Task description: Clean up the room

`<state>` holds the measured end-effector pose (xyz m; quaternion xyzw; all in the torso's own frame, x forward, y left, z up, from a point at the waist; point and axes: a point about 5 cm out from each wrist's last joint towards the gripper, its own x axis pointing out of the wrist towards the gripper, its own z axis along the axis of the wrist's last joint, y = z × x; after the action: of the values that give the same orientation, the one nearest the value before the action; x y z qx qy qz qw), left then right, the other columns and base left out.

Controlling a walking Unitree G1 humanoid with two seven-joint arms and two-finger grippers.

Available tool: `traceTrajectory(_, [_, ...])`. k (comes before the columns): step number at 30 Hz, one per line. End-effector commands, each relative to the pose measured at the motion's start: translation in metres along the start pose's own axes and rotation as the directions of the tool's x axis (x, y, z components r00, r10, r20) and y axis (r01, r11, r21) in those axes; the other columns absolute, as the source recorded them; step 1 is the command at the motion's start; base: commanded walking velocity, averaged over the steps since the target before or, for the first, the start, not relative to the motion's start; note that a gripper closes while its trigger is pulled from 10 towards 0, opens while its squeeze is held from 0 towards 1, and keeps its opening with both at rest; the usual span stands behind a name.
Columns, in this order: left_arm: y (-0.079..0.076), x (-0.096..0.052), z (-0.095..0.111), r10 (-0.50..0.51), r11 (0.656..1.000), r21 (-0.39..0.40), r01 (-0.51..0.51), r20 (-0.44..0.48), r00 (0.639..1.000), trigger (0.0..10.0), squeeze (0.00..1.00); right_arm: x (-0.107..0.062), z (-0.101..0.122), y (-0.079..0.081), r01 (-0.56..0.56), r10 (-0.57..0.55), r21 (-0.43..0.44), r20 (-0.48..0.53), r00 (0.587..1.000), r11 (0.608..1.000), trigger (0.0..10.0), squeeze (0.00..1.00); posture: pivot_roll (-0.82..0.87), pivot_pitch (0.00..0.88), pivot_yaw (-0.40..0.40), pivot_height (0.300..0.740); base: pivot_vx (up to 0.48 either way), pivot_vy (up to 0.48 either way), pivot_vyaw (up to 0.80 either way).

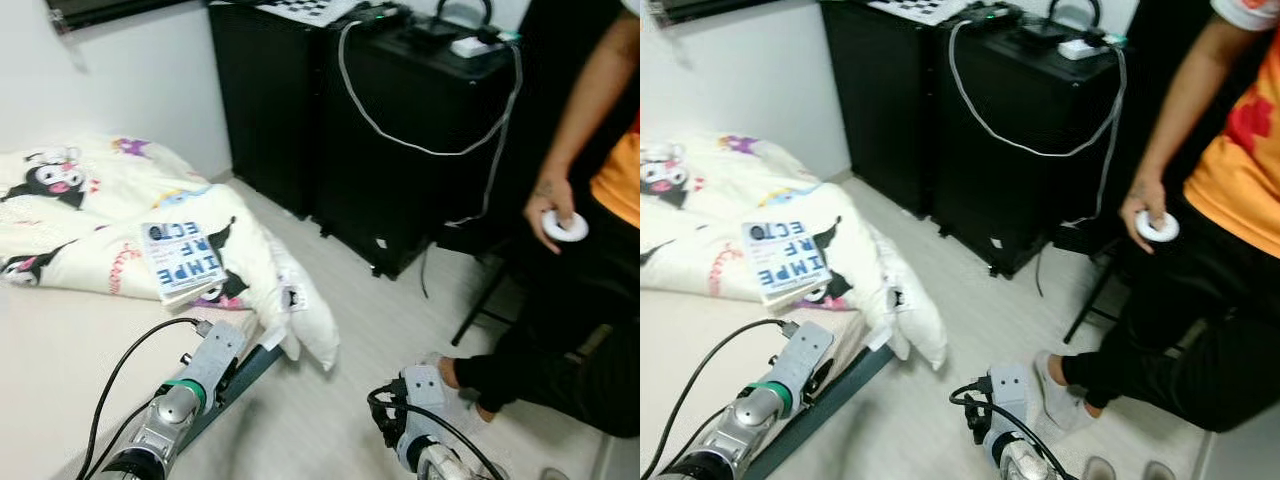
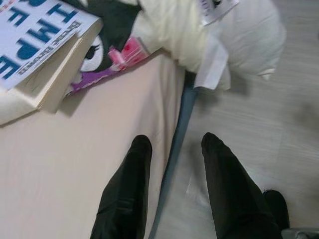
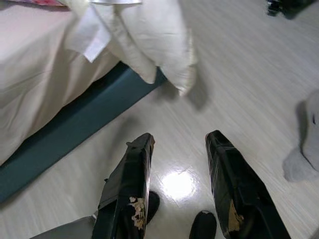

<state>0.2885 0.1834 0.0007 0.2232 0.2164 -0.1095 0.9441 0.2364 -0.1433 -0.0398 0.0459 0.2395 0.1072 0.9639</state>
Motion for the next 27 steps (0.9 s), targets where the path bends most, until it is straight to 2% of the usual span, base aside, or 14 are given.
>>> traceTrajectory(1, [-0.0022, 0.0, -0.0004, -0.015, 1.0, -0.001, 0.015, -0.002, 1.0, 10.0, 0.0, -0.0027, -0.0055, 0.0005, 0.004, -0.003, 0.01, -0.013, 1.0, 1.0, 10.0, 0.0, 0.07, 0.055, 0.013, 0.74, 0.0, 0.0, 0.73])
traceTrajectory(27, [-0.0031, 0.0019, 0.0066, -0.014, 1.0, -0.01, 0.014, 0.026, 1.0, 10.0, 0.0, -0.0035, -0.0064, 0.002, 0.004, -0.004, 0.022, -0.005, 1.0, 1.0, 10.0, 0.0, 0.07, 0.07, 0.014, 0.74, 0.0, 0.0, 0.72])
